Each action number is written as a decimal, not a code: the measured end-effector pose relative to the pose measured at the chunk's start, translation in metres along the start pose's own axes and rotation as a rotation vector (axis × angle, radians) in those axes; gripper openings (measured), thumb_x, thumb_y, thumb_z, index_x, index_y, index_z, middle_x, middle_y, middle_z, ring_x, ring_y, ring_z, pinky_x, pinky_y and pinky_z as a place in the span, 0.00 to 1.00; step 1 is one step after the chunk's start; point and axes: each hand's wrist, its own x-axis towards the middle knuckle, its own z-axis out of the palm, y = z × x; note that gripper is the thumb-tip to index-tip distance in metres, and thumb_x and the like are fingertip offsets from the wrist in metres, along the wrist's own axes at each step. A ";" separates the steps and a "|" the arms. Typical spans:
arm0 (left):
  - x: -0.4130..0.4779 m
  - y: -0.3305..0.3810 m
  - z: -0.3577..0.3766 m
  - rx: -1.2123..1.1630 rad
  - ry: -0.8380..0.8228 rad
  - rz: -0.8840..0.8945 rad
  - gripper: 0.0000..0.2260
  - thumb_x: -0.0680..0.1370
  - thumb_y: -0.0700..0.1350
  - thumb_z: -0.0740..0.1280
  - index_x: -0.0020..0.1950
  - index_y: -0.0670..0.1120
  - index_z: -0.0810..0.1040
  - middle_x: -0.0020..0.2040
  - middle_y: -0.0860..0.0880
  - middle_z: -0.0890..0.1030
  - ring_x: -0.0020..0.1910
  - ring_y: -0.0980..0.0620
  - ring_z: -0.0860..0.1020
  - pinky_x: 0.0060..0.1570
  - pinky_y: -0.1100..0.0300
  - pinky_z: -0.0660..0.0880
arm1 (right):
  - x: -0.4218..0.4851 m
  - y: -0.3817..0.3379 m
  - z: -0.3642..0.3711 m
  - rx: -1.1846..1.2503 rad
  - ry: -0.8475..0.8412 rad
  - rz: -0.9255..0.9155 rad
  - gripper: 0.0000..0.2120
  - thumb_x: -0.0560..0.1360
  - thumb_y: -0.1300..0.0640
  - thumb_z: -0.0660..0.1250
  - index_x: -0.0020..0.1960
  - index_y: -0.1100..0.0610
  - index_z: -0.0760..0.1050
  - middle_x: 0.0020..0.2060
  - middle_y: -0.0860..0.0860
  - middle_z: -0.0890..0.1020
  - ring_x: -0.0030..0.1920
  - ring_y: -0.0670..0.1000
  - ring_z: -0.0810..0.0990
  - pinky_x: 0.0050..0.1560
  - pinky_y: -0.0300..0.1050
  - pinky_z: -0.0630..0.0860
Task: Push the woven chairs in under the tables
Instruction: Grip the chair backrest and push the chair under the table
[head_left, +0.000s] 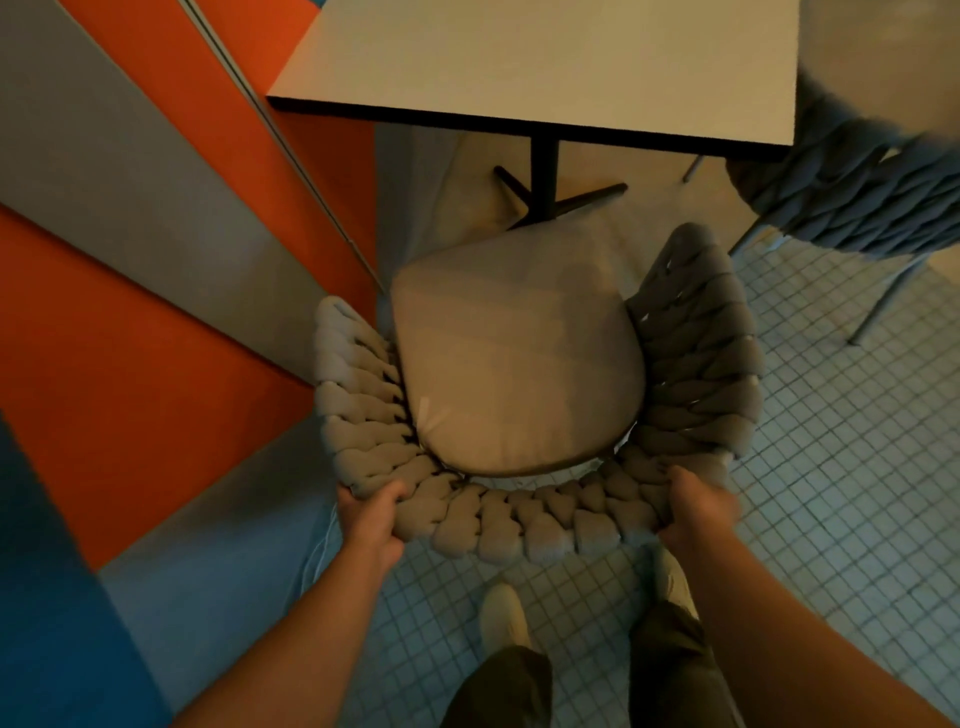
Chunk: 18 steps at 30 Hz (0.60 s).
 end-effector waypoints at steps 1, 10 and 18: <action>0.007 0.004 -0.001 0.018 -0.005 0.001 0.34 0.73 0.25 0.67 0.75 0.50 0.69 0.63 0.44 0.80 0.50 0.48 0.81 0.41 0.51 0.81 | -0.001 0.004 0.002 0.004 0.007 -0.002 0.13 0.73 0.60 0.70 0.55 0.60 0.72 0.52 0.61 0.79 0.50 0.60 0.81 0.51 0.60 0.80; 0.023 0.021 0.006 0.048 -0.013 -0.035 0.35 0.74 0.33 0.74 0.77 0.53 0.66 0.65 0.45 0.78 0.60 0.41 0.80 0.54 0.40 0.79 | -0.003 0.016 0.007 0.016 -0.008 -0.037 0.22 0.75 0.59 0.72 0.66 0.61 0.71 0.61 0.60 0.77 0.60 0.62 0.79 0.57 0.57 0.78; -0.013 -0.003 0.019 -0.071 0.074 -0.035 0.37 0.73 0.31 0.74 0.77 0.54 0.66 0.62 0.47 0.78 0.56 0.44 0.79 0.41 0.53 0.79 | 0.002 -0.014 0.005 -0.019 -0.030 -0.147 0.26 0.70 0.57 0.76 0.65 0.59 0.72 0.56 0.58 0.81 0.52 0.58 0.82 0.49 0.52 0.80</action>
